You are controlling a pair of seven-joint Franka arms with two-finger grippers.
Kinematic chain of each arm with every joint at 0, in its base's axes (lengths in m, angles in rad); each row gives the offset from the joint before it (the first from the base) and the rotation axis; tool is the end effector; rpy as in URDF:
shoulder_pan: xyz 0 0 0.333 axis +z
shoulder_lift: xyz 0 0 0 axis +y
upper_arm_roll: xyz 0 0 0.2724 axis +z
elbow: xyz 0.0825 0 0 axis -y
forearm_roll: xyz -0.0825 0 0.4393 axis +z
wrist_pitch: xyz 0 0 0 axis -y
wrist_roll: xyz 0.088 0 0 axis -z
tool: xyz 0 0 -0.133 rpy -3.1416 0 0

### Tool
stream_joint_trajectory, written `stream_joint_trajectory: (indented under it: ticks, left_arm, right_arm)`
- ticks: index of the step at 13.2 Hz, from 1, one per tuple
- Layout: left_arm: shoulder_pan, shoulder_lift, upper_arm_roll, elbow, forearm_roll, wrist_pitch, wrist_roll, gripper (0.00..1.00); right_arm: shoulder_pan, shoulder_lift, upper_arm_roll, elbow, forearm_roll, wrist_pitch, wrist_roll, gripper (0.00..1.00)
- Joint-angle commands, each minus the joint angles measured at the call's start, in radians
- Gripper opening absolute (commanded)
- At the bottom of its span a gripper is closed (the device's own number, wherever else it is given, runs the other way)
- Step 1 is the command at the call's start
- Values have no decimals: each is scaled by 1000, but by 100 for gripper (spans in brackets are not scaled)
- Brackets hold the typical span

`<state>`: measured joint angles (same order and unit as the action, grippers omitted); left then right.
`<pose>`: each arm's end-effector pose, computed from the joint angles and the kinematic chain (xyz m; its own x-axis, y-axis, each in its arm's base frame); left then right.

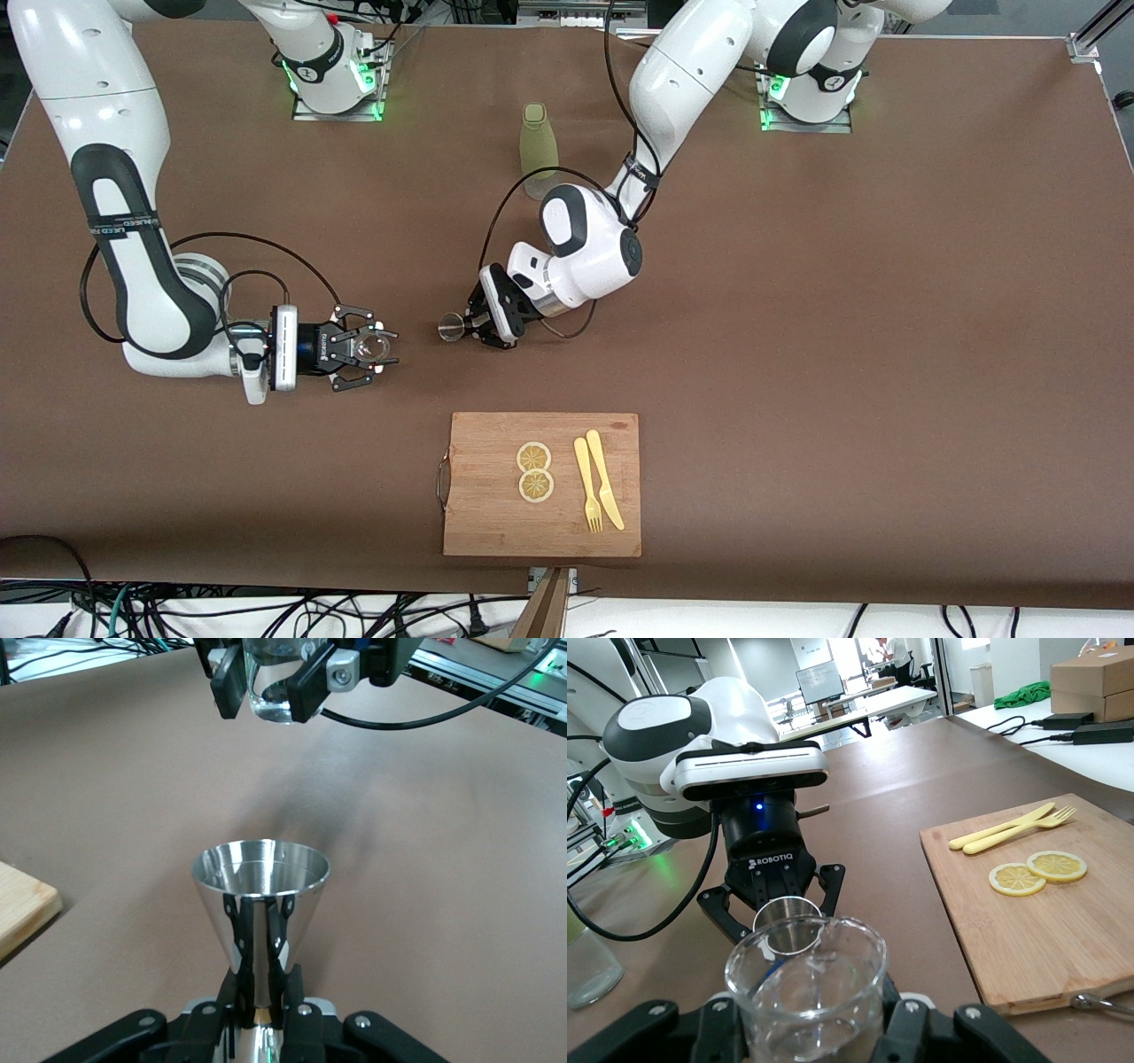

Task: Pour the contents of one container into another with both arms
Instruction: 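Bring the glass above the jigger held by the left gripper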

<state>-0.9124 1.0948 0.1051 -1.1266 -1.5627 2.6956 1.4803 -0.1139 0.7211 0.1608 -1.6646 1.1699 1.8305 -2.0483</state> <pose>0.5571 -0.5839 0.0935 0.4119 -0.4805 0.7743 -0.8937 -0.3788 0.2404 0.6554 0.1255 0.1207 0.2487 0.3642 0.8975 0.9632 0.0048 -0.2689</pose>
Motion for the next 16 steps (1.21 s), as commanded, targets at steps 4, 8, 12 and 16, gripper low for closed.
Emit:
stream_joint_trajectory:
  ticks: [4,8,12,16]
  left_arm:
    - [-23,8,16,7,-14,47,-12,0]
    - [-25,7,16,5,-14,50,-12,0]
    - [-31,5,16,4,-16,66,-11,0]
    - [-33,3,16,4,-16,67,-12,0]
  right_arm:
    - [31,-17,6,-15,-74,21,54,42]
    - [51,-16,6,-14,-93,26,60,42]
    - [65,-16,6,-14,-96,27,69,42]
    - [79,-22,8,-4,-151,29,121,42]
